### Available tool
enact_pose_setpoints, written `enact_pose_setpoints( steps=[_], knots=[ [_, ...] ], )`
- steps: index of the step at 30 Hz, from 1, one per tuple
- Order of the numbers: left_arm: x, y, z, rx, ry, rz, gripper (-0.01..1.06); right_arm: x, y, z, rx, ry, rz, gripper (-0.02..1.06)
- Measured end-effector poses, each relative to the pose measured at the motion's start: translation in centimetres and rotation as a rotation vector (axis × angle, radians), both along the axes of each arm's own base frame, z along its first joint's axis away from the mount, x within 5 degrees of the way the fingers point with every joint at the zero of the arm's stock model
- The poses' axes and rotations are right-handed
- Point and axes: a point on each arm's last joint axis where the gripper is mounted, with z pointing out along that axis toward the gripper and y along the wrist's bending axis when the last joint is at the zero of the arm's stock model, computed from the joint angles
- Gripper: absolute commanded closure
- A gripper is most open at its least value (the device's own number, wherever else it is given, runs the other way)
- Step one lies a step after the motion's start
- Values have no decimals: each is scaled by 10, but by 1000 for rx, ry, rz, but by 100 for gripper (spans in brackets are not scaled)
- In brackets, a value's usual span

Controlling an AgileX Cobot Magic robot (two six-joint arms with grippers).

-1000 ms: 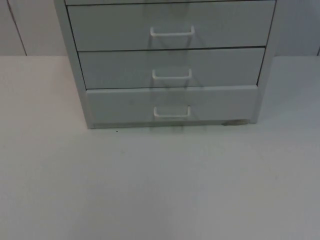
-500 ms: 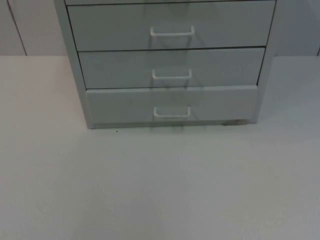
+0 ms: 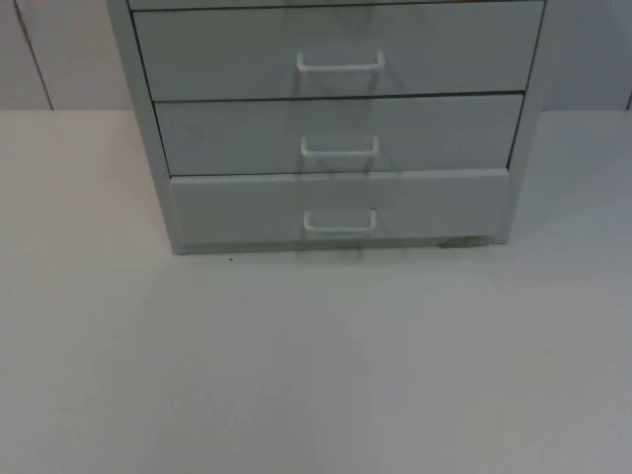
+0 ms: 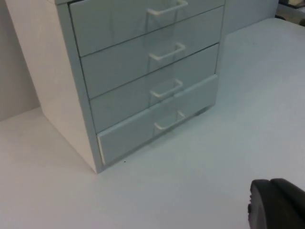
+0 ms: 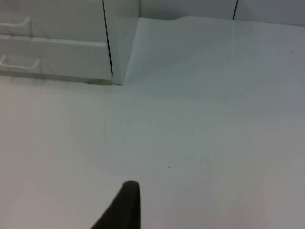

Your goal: Open the drawer with the left hand, place the block into the drawer with the right hand, then close the drawer with the left hand.

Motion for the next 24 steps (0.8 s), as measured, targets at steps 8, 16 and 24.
enact_pose_setpoints(
  steps=[8, 16, 24],
  knots=[
    [-6, -1, -10, 72, 98, -45, 105, 0, 0, 0, 0, 0, 0, -1],
    [0, -11, -31, 106, 158, -72, 105, 0, 0, 0, 0, 0, 0, -1],
    [2, -15, -36, 113, 149, -90, 105, 0, 0, 0, 3, 0, -2, -1]
  ],
)
